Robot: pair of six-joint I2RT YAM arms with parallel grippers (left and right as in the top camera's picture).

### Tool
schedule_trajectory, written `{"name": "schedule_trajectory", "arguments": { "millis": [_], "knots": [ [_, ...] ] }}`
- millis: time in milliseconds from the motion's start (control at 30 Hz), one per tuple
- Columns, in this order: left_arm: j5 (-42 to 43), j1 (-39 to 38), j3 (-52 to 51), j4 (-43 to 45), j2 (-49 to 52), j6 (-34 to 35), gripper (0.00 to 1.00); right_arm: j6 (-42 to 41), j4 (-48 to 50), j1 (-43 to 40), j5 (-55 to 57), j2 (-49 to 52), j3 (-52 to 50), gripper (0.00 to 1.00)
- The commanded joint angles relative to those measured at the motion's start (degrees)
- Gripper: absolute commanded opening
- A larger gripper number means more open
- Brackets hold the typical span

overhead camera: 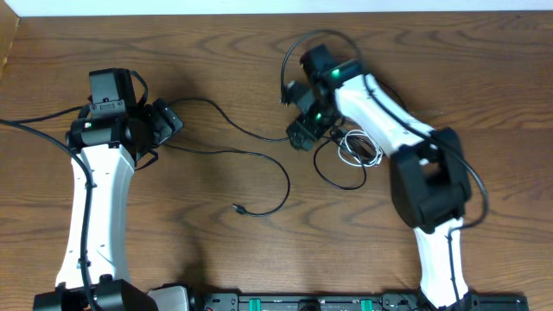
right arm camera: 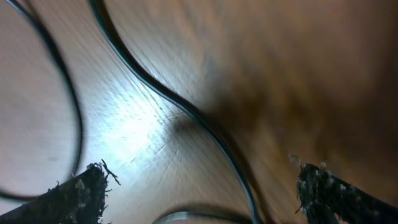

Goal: Untangle cables

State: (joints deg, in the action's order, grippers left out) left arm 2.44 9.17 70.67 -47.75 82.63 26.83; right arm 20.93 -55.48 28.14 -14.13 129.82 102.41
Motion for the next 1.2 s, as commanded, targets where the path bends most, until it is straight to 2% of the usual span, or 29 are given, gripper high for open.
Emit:
{"name": "schedule_trajectory", "arguments": {
  "millis": [0,100,167,233,267,300,433,700,800,833,967,1167],
  "knots": [
    [-0.55,0.2,0.26,-0.2,-0.26,0.26,0.98,3.52,0.0,1.75,1.46,-0.22,0.13,0.95],
    [-0.55,0.2,0.26,-0.2,-0.26,0.26,0.98,3.78,0.7,2.69,4.39,-0.11,0.11,0.95],
    [-0.55,0.2,0.26,-0.2,-0.26,0.26,0.98,5.14,1.01,3.04,4.83,-0.11,0.11,0.91],
    [-0.55,0.2,0.26,-0.2,-0.26,0.26,0.98,5.97,1.25,3.13,4.81,0.0,0.11,0.8],
    [-0.55,0.2,0.26,-0.2,-0.26,0.26,0.98,5.95,1.49,3.13,4.81,0.26,0.11,0.7],
    [-0.55,0.2,0.26,-0.2,-0.26,0.26,0.98,5.95,1.64,3.08,4.81,0.46,0.11,0.65],
    [-0.55,0.2,0.26,-0.2,-0.26,0.26,0.98,5.92,2.14,2.51,4.83,1.92,-0.11,0.64],
    [-0.55,0.2,0.26,-0.2,-0.26,0.26,0.98,5.95,1.9,2.51,6.73,4.35,-0.11,0.54],
    [-0.55,0.2,0.26,-0.2,-0.26,0.26,0.98,5.95,2.16,2.67,7.39,4.35,-0.11,0.35],
    [-0.55,0.2,0.26,-0.2,-0.26,0.26,0.98,5.92,2.32,2.71,7.37,4.35,-0.11,0.32],
    [-0.55,0.2,0.26,-0.2,-0.26,0.26,0.98,5.66,2.36,2.99,7.39,4.33,-0.09,0.02],
    [-0.55,0.2,0.26,-0.2,-0.26,0.26,0.98,2.27,2.27,3.08,8.68,2.25,1.92,0.01]
  ]
}}
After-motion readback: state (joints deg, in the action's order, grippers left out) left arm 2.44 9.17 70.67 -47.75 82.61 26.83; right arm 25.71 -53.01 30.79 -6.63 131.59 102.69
